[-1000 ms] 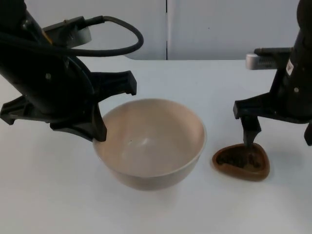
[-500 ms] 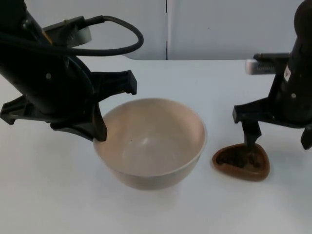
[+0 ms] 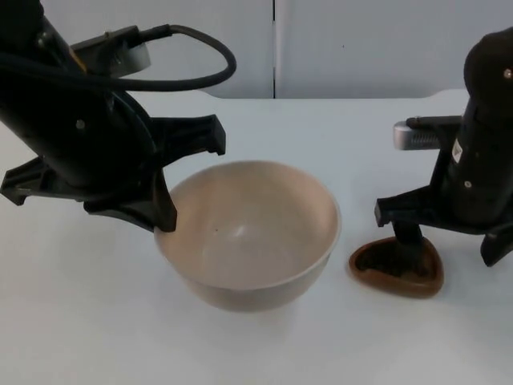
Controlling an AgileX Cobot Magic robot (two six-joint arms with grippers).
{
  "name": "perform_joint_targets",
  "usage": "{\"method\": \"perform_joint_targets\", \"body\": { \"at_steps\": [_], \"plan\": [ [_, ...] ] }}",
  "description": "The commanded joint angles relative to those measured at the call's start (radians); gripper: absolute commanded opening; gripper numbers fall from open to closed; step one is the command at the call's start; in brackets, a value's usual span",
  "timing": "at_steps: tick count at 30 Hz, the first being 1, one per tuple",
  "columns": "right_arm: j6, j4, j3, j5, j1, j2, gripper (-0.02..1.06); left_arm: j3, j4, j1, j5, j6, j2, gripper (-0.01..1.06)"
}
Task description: Pick up the bowl with the left hand and pour the coffee beans from the cup into the bowl with the right hand.
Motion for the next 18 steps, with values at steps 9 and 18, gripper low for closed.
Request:
{"method": "perform_joint_targets", "body": {
  "at_steps": [9,18],
  "plan": [
    [-0.011,-0.004,-0.001,-0.035,-0.002,0.038,0.75,0.000,-0.010,0.003,-0.014,-0.004,-0.016,0.00],
    [-0.011,-0.004,-0.001,-0.058,-0.002,0.040,0.51,0.000,-0.012,0.003,-0.014,-0.004,-0.016,0.00]
  ]
}}
